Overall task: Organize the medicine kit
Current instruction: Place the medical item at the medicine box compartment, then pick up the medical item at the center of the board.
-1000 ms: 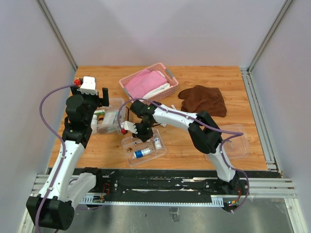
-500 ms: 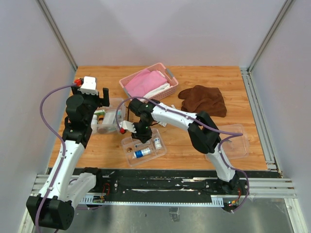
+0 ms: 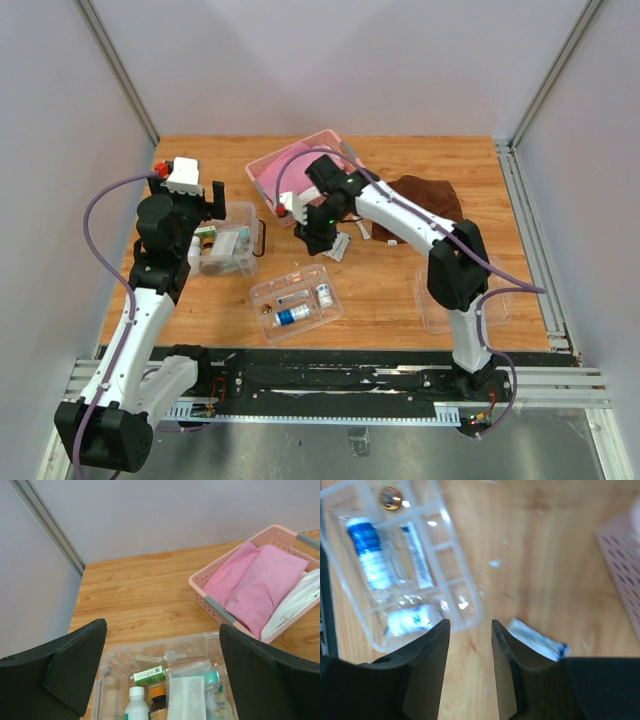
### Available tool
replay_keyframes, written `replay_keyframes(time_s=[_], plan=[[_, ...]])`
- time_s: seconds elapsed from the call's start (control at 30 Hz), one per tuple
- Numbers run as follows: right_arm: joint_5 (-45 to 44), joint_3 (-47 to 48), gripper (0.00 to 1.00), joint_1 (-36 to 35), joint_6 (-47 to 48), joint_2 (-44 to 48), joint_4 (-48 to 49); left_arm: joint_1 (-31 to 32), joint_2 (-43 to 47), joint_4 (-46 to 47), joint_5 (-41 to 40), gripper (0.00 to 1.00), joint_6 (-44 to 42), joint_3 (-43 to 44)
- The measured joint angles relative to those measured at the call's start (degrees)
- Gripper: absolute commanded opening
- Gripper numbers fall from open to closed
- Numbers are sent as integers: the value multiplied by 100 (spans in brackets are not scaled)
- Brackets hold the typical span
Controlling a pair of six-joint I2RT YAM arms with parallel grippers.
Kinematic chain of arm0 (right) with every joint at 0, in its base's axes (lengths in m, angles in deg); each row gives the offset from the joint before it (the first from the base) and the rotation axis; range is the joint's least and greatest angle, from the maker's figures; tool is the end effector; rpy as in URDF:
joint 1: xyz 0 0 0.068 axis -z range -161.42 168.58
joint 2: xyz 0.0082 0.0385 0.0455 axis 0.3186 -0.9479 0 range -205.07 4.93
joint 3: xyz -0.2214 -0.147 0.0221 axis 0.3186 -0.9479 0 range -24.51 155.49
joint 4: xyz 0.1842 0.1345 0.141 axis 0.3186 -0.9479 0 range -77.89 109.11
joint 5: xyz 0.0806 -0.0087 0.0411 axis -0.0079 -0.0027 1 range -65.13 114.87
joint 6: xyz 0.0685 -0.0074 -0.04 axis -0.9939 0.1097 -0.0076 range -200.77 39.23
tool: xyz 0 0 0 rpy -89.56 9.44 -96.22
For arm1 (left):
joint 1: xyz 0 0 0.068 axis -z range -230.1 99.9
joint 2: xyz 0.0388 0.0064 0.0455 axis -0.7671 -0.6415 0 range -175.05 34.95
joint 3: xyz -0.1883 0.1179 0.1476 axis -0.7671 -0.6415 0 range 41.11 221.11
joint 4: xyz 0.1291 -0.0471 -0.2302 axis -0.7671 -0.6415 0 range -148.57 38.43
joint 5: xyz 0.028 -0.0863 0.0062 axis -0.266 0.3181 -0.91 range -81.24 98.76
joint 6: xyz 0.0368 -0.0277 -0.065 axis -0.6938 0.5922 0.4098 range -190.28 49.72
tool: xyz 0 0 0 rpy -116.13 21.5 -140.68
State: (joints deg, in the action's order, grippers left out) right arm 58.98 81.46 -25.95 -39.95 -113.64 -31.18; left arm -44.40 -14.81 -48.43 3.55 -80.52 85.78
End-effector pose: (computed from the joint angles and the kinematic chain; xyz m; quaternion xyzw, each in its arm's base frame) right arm 0.3024 0.3513 0.2269 -0.6804 0.6367 0.2922 0.2148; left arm 0.2515 -0.0188 0.3427 0.0683 0.7158 0.0602 0.6923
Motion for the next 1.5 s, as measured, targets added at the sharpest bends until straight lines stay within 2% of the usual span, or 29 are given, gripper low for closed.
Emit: replay_keyframes(time_s=[0.17,0.4,0.6,0.77,0.9,1.2,1.5], plan=[[-439,-264,50,758,-597,393,538,0,-22,7,35,99,-20,0],[-1207,-262,53,1523,-1296,146,879,0,-48,24,111,99,-50,-4],[-1598,-155,54,1902,-1563,-494,918,0,-85,28,205,99,-96,-20],[-1790,-114,54,1937,-1602,-859,901,0,-90,44,251,99,-127,-50],[-1856,-2,49,1937,-1604,-1036,887,0,-90,87,280,99,-131,-50],[-1919,15,28,1937,-1606,-1071,887,0,-101,111,341,99,-138,-55],[-1917,15,27,1950,-1606,-1078,887,0,-103,114,358,99,-151,-74]])
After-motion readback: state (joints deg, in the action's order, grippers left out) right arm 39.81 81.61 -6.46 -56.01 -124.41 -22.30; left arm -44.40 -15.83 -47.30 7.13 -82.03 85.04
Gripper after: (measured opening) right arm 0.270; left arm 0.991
